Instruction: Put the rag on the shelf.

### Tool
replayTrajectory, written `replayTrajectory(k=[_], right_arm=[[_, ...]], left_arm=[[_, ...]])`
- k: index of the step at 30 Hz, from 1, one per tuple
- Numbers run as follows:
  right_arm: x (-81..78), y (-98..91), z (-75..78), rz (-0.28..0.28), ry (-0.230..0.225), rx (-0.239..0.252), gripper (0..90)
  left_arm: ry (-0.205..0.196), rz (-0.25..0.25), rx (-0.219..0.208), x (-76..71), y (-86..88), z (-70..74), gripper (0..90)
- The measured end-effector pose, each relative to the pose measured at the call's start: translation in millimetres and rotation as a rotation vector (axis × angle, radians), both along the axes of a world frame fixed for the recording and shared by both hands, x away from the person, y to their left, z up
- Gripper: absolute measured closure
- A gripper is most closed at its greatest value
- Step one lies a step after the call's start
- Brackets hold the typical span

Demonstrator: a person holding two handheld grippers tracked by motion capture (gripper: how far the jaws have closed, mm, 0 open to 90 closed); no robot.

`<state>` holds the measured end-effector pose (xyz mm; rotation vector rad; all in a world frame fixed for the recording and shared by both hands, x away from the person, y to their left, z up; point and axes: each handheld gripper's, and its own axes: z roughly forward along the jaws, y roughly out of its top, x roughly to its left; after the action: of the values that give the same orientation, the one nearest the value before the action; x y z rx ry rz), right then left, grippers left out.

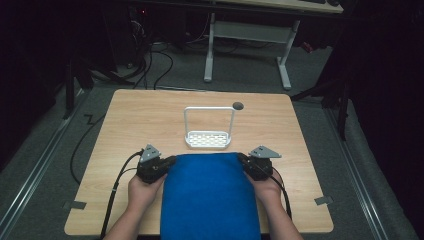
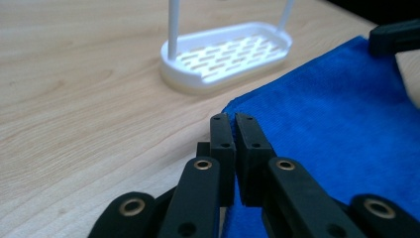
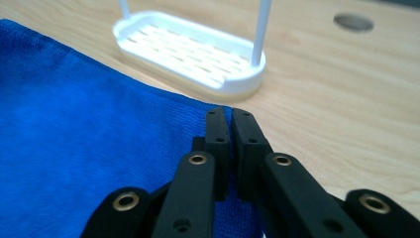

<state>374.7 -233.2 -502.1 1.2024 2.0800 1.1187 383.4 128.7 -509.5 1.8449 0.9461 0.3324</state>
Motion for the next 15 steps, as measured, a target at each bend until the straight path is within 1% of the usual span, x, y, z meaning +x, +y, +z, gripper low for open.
replayTrajectory(k=[1, 3, 4, 6, 8, 10, 11, 13, 14, 15], right_arm=[[-3.7, -1.2, 2.0, 0.001, -0.02, 0.002, 87.4], [-7.7, -3.6, 2.8, 0.0, -0.026, 0.031, 87.4], [-8.7, -4.5, 3.2, 0.002, -0.037, 0.031, 87.4], [-9.9, -4.9, 5.2, 0.003, -0.054, 0.032, 87.4], [-11.4, -5.5, 8.6, 0.001, -0.07, 0.044, 87.4], [-15.7, -3.5, 13.7, 0.004, -0.1, 0.045, 87.4], [-15.7, -3.5, 13.7, 0.004, -0.1, 0.045, 87.4], [-19.6, -1.2, 18.2, 0.007, -0.132, 0.041, 87.3], [-23.9, 0.4, 23.4, 0.007, -0.159, 0.044, 87.3], [-23.9, 0.4, 23.4, 0.007, -0.159, 0.044, 87.3]], left_arm=[[-0.001, -0.005, 0.015, -1.3, -0.7, 0.8, 87.4], [-0.024, -0.001, 0.046, -3.8, -0.5, 2.4, 87.4], [-0.031, 0.007, 0.036, -4.9, 1.5, 2.7, 87.4], [-0.031, 0.017, 0.015, -6.2, 4.2, 2.9, 87.4], [-0.044, 0.024, 0.009, -8.0, 5.7, 4.5, 87.4], [-0.062, 0.029, -0.008, -10.7, 7.4, 8.3, 87.4], [-0.074, 0.033, -0.02, -12.4, 8.2, 10.6, 87.4], [-0.1, 0.034, -0.035, -16.0, 9.5, 16.6, 87.4], [-0.12, 0.034, -0.04, -18.4, 10.2, 21.1, 87.4], [-0.12, 0.034, -0.04, -18.4, 10.2, 21.1, 87.4]])
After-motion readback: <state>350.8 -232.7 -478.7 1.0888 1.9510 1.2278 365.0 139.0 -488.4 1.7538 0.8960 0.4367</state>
